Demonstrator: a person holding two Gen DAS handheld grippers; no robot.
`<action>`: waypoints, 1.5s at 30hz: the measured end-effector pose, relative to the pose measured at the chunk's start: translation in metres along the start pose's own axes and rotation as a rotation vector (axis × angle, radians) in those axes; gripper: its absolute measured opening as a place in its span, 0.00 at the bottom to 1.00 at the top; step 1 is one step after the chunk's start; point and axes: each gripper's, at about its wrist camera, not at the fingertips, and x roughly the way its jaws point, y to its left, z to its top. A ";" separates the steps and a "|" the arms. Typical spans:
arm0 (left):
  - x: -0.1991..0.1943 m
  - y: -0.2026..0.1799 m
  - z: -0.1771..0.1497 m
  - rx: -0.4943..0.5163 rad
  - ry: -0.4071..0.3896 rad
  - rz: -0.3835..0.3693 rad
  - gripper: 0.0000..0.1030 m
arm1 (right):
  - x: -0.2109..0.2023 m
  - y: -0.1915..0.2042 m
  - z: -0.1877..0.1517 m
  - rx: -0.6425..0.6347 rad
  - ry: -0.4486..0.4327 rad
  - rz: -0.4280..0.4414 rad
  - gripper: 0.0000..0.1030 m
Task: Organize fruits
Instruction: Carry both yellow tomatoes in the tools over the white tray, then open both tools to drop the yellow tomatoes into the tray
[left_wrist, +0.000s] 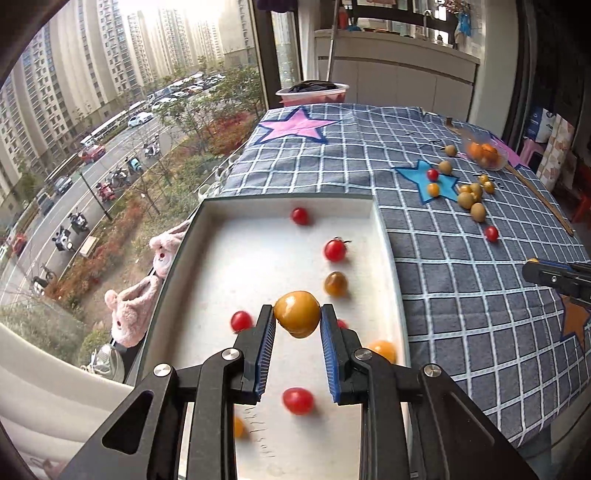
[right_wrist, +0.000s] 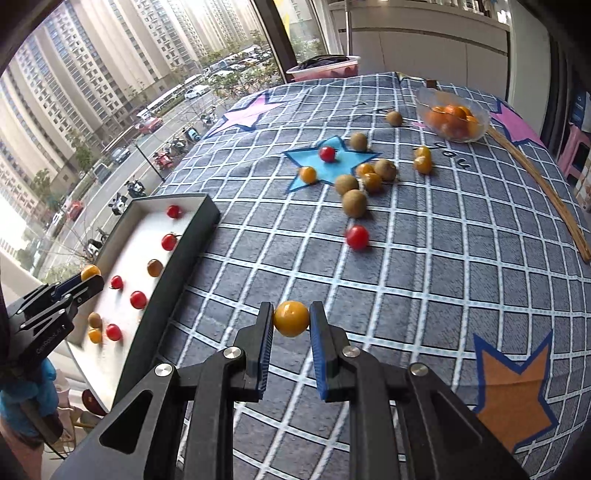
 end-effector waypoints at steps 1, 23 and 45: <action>0.003 0.009 -0.003 -0.013 0.010 0.017 0.26 | 0.002 0.011 0.002 -0.016 0.005 0.013 0.21; 0.064 0.079 -0.016 -0.161 0.137 0.078 0.26 | 0.120 0.182 0.022 -0.279 0.227 0.086 0.21; 0.037 0.068 -0.023 -0.121 0.046 0.081 0.71 | 0.058 0.174 0.005 -0.331 0.151 0.030 0.67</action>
